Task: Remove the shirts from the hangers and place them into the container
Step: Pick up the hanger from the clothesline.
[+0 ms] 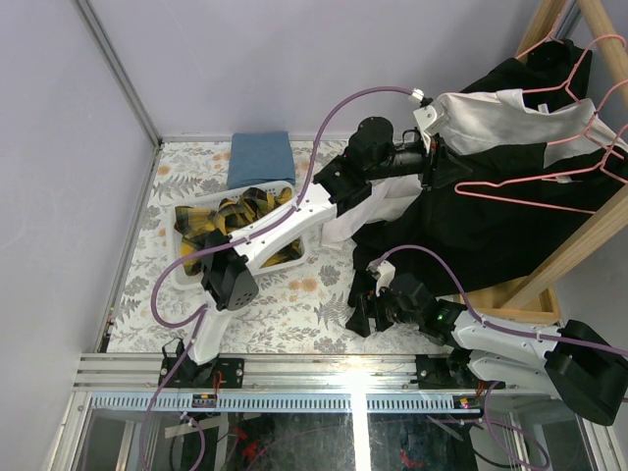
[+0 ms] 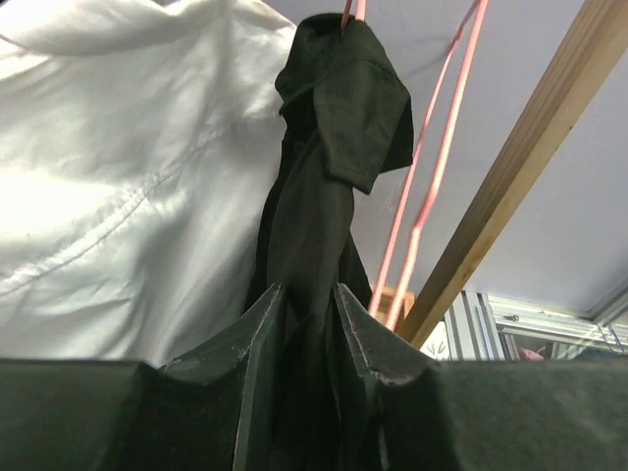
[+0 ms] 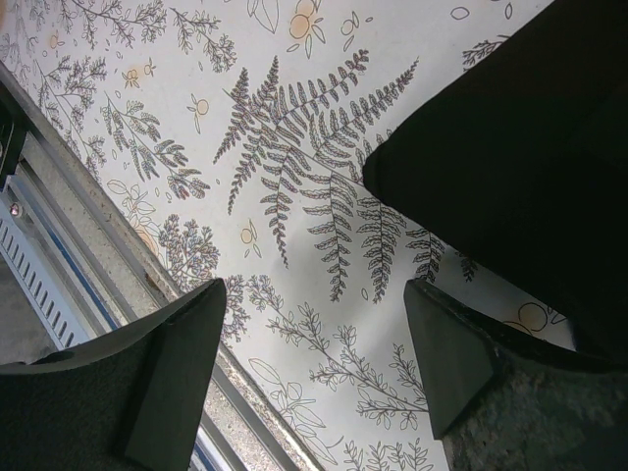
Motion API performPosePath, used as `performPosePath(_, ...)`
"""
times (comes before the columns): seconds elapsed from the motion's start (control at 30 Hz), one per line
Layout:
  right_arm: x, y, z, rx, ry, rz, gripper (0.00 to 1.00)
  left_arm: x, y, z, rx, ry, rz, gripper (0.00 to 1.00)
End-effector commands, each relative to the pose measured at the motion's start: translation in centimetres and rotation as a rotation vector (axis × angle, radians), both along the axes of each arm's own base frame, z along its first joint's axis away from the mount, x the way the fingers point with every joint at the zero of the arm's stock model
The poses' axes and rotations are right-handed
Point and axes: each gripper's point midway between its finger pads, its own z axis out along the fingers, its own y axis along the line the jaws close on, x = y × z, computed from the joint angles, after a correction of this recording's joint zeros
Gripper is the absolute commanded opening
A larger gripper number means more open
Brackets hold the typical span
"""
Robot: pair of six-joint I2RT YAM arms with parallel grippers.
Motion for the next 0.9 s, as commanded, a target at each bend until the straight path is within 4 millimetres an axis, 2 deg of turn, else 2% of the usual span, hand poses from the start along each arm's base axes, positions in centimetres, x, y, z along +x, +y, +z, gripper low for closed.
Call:
performPosePath(0.0,-0.8,-0.7,-1.0,-0.049,0.046,0.000,0.81,-0.7,-0.3,2.4,-0.035,-0.058,-0.031,0.26)
performPosePath(0.13,-0.7,-0.7,-1.1,-0.051,0.049,-0.003,0.81,-0.9,-0.9,3.7,-0.074,-0.067,-0.071,0.24)
performPosePath(0.2,-0.7,-0.7,-1.1,-0.055,0.052,-0.003,0.81,-1.0,-1.2,3.8,-0.076,-0.064,-0.089,0.15)
performPosePath(0.27,-0.8,-0.8,-1.2,-0.060,0.056,-0.004,0.81,-0.9,-1.3,3.6,-0.063,-0.058,-0.084,0.01)
performPosePath(0.4,-0.7,-0.8,-1.3,-0.062,0.056,-0.004,0.81,-0.4,-1.1,3.1,-0.056,-0.050,-0.051,0.00)
performPosePath(0.47,-0.7,-0.8,-1.3,-0.062,0.056,-0.004,0.81,-0.4,-0.8,3.7,-0.065,-0.055,-0.040,0.00)
performPosePath(0.53,-0.7,-0.8,-1.3,-0.062,0.056,-0.004,0.81,-0.2,-0.4,4.7,-0.085,-0.062,-0.015,0.00)
performPosePath(0.6,-0.7,-0.8,-1.3,-0.062,0.057,-0.005,0.81,-0.4,0.3,6.5,-0.127,-0.085,0.006,0.00)
performPosePath(0.87,-0.7,-0.8,-1.3,-0.067,0.058,-0.010,0.81,-2.2,2.8,12.4,-0.280,-0.166,0.022,0.00)
